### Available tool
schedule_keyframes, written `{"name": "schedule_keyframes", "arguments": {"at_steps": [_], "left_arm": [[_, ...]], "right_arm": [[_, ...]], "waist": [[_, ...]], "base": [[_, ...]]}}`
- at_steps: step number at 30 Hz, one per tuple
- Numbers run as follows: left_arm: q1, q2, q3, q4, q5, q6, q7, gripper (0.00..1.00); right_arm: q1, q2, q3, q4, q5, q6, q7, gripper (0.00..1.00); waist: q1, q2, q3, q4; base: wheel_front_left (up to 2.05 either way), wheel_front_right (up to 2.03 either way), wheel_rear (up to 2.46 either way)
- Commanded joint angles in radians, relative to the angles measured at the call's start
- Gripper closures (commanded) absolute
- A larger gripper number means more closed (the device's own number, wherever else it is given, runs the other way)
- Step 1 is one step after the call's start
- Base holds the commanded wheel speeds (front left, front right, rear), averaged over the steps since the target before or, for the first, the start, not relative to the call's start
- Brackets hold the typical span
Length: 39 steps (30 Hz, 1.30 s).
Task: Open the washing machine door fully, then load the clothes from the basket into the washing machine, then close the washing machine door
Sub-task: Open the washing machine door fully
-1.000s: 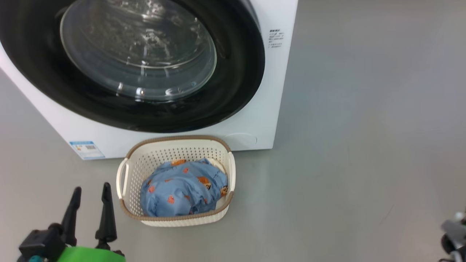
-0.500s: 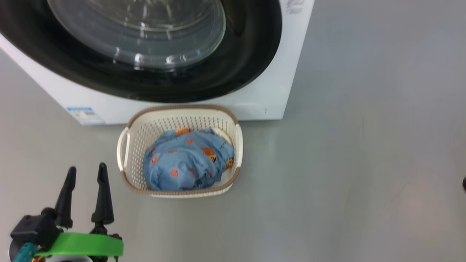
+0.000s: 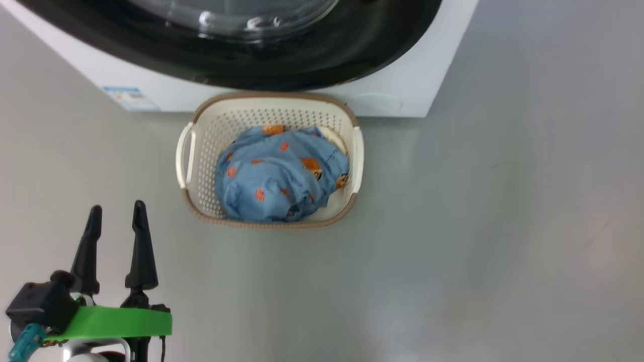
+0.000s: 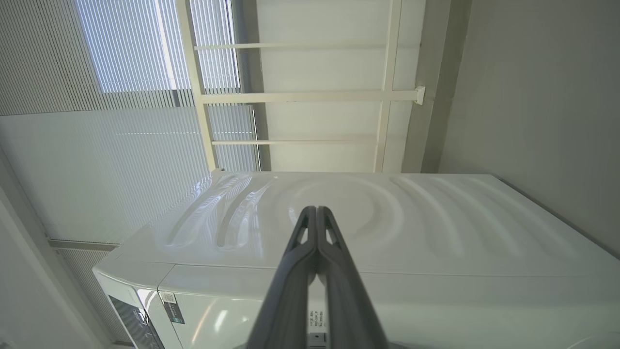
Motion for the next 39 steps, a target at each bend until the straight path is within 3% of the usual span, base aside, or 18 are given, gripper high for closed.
{"name": "schedule_keyframes", "arguments": {"at_steps": [1, 25, 39], "left_arm": [[-0.016, 0.017, 0.031, -0.031, 0.012, -0.002, -0.006, 0.00], [-0.026, 0.004, 0.031, -0.044, 0.015, -0.002, -0.006, 0.00], [-0.028, 0.002, 0.006, -0.039, -0.015, -0.002, -0.006, 0.00]], "right_arm": [[-0.038, -0.020, 0.018, -0.029, -0.015, 0.002, 0.024, 1.00], [-0.283, 0.048, 0.147, -0.068, -0.100, 0.002, 0.236, 1.00], [-0.354, 0.024, 0.208, -0.049, -0.142, 0.002, 0.273, 1.00]], "waist": [[0.0000, 0.0000, 0.046, 0.031], [0.0000, 0.0000, 0.137, 0.129], [0.0000, 0.0000, 0.177, 0.215]], "base": [[0.00, 0.00, 0.00], [0.00, 0.00, 0.00], [0.00, 0.00, 0.00]]}}
